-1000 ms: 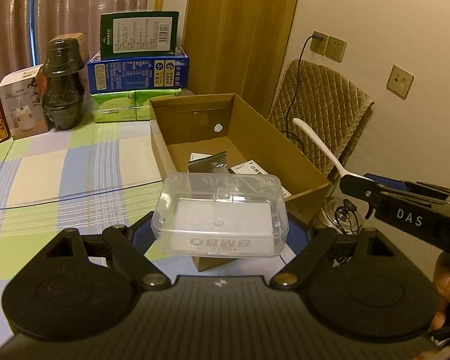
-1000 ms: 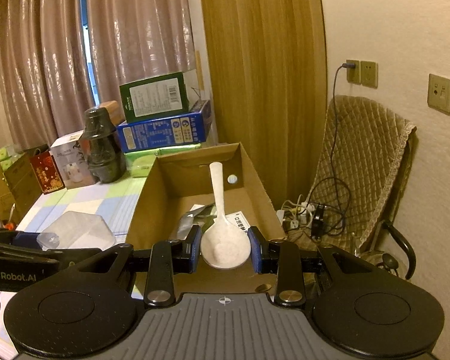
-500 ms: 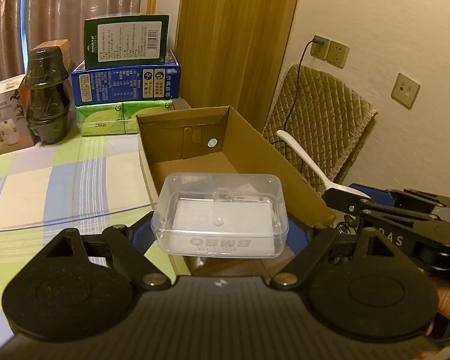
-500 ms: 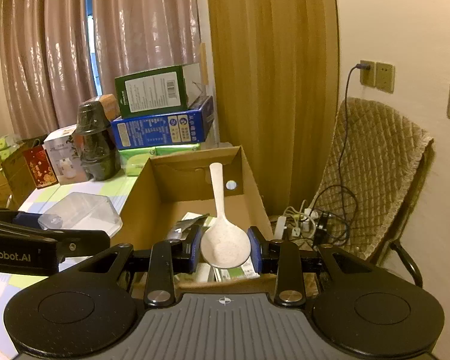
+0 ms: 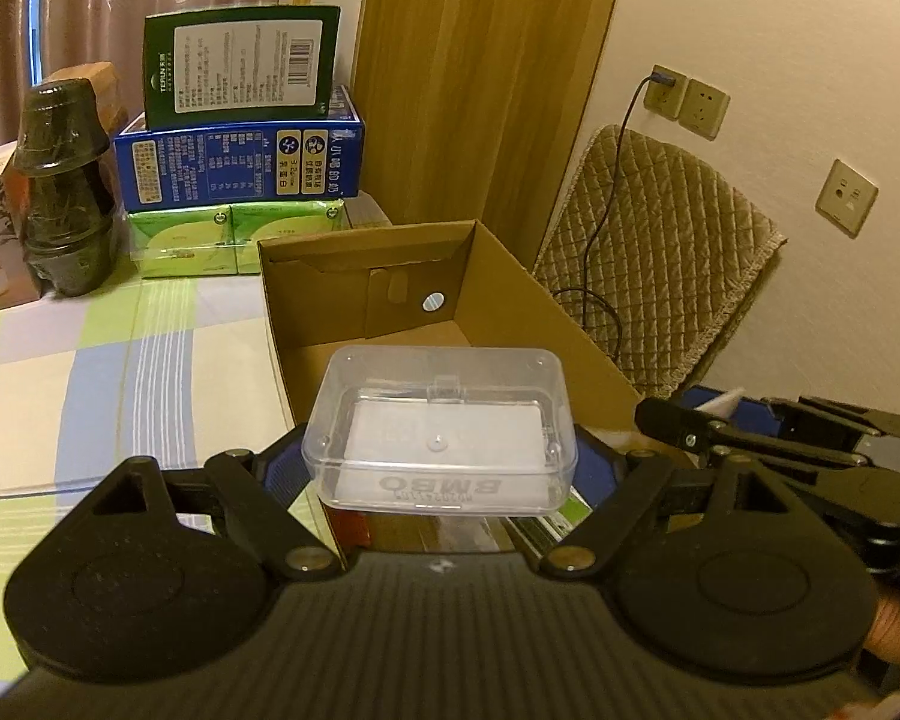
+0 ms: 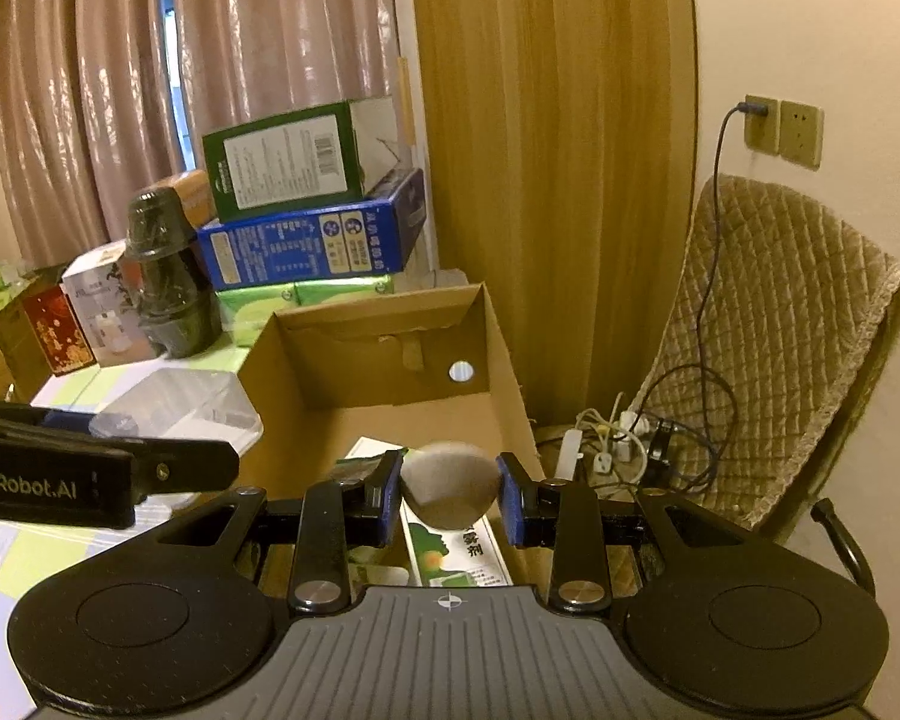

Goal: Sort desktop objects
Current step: 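Open the right gripper to drop the spoon while the left drops the container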

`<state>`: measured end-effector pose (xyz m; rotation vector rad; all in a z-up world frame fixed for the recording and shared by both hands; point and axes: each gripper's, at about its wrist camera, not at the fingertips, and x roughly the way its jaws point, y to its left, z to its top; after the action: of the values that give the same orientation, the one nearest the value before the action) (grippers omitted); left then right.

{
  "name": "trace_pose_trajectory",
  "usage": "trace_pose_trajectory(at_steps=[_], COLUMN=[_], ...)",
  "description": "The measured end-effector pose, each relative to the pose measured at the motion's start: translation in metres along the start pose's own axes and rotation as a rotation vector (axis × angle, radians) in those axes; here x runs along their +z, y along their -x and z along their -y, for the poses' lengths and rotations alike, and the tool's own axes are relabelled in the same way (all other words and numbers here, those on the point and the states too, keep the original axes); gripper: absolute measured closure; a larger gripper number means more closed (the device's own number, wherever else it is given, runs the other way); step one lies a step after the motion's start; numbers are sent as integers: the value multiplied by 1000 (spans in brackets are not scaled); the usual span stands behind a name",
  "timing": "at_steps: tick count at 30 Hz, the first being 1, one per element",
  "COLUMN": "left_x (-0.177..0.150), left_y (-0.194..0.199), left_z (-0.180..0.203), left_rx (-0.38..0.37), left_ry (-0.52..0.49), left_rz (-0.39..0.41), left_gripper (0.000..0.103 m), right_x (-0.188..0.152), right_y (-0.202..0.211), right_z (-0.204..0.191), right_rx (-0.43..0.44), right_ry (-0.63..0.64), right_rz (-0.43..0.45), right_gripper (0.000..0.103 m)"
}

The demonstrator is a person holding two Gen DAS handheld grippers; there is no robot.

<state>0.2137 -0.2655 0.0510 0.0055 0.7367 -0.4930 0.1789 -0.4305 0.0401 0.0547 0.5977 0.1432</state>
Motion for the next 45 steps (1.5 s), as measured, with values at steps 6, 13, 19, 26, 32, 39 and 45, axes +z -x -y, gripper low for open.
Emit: trace_pose_trajectory(at_steps=[6, 13, 19, 26, 32, 39, 45], left_x=[4, 10, 19, 18, 7, -4, -16], left_y=[-17, -32, -42, -41, -27, -6, 13], left_z=[-9, -16, -18, -29, -43, -53, -46], left_rx=[-4, -8, -1, 11, 32, 55, 65], left_ry=[16, 29, 25, 53, 82, 97, 88], left_rz=[-14, -13, -11, -8, -6, 3, 5], left_gripper=[20, 19, 19, 13, 13, 12, 10], right_x=[6, 18, 32, 46, 48, 33, 12], right_y=[-18, -31, -47, -61, -68, -53, -25], right_z=[-1, -4, -7, -6, -9, -2, 5], right_rx=[3, 15, 31, 48, 86, 79, 67], right_ry=[11, 27, 36, 2, -3, -39, -62], right_rz=[-8, 12, 38, 40, 41, 26, 4], right_gripper=[73, 73, 73, 73, 48, 29, 16])
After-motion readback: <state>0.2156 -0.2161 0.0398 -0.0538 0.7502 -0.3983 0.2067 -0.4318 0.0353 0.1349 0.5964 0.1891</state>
